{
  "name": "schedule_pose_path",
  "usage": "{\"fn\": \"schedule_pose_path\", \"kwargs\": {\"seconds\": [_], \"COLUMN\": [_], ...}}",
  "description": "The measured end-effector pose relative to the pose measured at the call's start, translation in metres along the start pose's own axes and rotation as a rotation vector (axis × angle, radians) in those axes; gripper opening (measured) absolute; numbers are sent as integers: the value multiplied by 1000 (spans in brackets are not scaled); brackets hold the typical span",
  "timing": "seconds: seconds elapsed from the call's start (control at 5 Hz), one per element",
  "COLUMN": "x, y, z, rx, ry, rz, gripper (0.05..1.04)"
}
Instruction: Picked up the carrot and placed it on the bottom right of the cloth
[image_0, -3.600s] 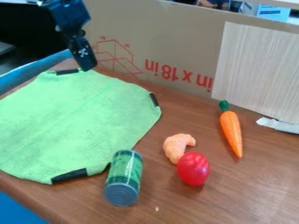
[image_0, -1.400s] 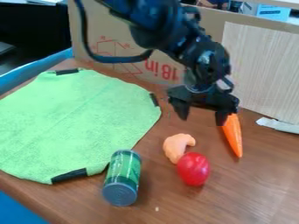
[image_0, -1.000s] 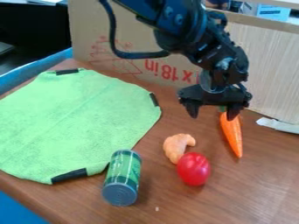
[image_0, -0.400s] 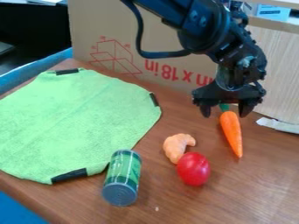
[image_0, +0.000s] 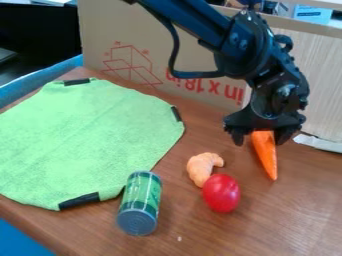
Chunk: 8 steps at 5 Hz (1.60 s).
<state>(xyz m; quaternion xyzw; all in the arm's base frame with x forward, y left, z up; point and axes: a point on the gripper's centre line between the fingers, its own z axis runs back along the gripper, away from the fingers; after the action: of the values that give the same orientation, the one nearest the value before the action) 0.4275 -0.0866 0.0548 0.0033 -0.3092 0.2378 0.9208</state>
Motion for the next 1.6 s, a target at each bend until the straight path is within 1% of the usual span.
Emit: {"fn": "schedule_pose_path", "kwargs": {"seconds": [0.2,0.4,0.6,0.8,1.0,1.2,1.4,1.6], "x": [-8,-9,-12,-4,19,31,48,50], "y": [2,2,3,11,19,43,77,101], "z": [-9,-10,-11,-6,15,28,40,40], "rx": [8,2,-21,-65,-117,-128,-130,-163], "ry": [-5,-16,-2,0,-44,-62,-87,-14], "rz": [10,18,0,-23,8,37,42,-82], "gripper": [970,665,497,497,497,497,497,497]}}
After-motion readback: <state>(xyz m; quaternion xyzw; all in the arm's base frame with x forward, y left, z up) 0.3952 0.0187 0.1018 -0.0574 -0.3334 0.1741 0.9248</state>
